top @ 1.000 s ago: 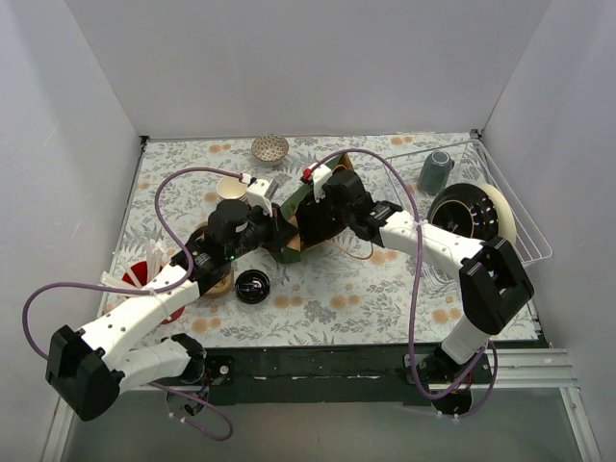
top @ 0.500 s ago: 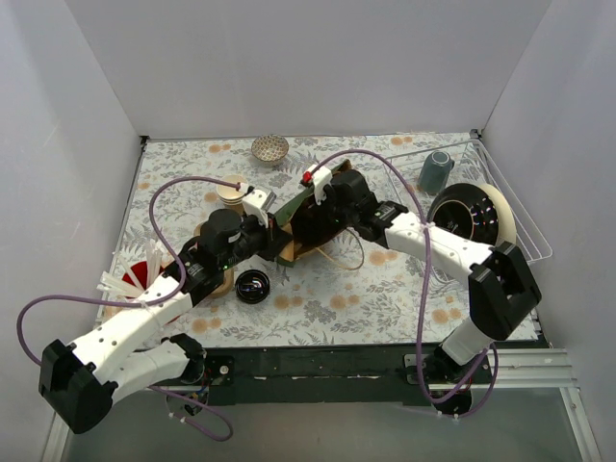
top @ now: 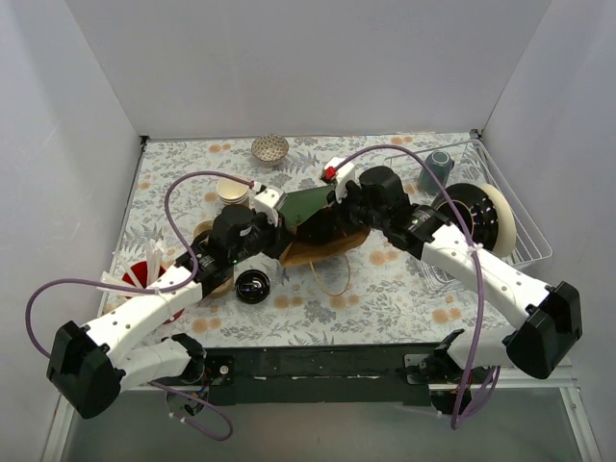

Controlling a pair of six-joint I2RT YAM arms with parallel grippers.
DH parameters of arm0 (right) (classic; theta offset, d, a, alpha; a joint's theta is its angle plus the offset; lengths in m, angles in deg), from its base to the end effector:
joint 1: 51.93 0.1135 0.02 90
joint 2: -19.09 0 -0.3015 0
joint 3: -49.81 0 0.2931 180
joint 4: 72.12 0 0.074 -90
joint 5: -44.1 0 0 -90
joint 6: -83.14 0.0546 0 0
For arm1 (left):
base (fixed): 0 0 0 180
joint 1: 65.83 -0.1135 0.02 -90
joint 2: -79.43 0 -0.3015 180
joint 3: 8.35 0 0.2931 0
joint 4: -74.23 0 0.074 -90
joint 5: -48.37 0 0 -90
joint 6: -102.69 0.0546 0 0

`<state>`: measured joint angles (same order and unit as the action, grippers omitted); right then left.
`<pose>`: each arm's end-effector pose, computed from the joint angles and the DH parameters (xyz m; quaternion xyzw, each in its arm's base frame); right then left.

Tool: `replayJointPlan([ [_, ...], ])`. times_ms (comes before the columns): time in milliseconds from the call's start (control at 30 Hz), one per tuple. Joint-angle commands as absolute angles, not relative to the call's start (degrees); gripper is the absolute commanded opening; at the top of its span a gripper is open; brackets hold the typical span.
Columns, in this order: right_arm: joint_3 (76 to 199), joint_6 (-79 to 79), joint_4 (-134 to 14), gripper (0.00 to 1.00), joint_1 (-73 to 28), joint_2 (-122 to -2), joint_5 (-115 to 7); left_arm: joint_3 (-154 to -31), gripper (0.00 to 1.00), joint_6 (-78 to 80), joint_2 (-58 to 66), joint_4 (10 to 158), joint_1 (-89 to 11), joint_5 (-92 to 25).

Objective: Pack the takeout coffee

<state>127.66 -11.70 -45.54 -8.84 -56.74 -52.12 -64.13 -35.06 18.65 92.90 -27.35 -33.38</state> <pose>0.2558 0.2474 0.3628 -0.3680 0.7558 0.2200 0.4950 0.2159 -0.1816 0.2997 -0.0282 0.8354 -0.4169 0.3571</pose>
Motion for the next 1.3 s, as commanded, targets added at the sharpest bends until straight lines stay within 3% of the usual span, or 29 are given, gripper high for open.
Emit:
replayJointPlan([
  [0, 134.12, -9.51, -40.01, 0.01, -9.13, -52.37, -53.72, -69.20, 0.00, -35.82, 16.59, 93.16, -27.33, -36.09],
  [400, 141.87, 10.52, -33.75, 0.01, -9.13, -41.22, -67.07, -84.49, 0.00, -39.52, 6.83, 104.85, -27.69, -46.11],
  [767, 120.43, 27.67, -37.19, 0.01, -9.22, -23.01, -77.97, -91.97, 0.00, -46.28, 2.00, 114.08, -28.04, -49.90],
  [1100, 101.45, 29.17, -45.44, 0.01, -9.22, -24.49, -81.23, -102.06, 0.00, -55.06, -3.09, 128.22, -28.65, -55.59],
  [1267, 92.94, 31.89, -58.00, 0.01, -9.57, -26.26, -81.67, -105.06, 0.00, -57.53, -5.65, 131.66, -29.09, -57.72],
])
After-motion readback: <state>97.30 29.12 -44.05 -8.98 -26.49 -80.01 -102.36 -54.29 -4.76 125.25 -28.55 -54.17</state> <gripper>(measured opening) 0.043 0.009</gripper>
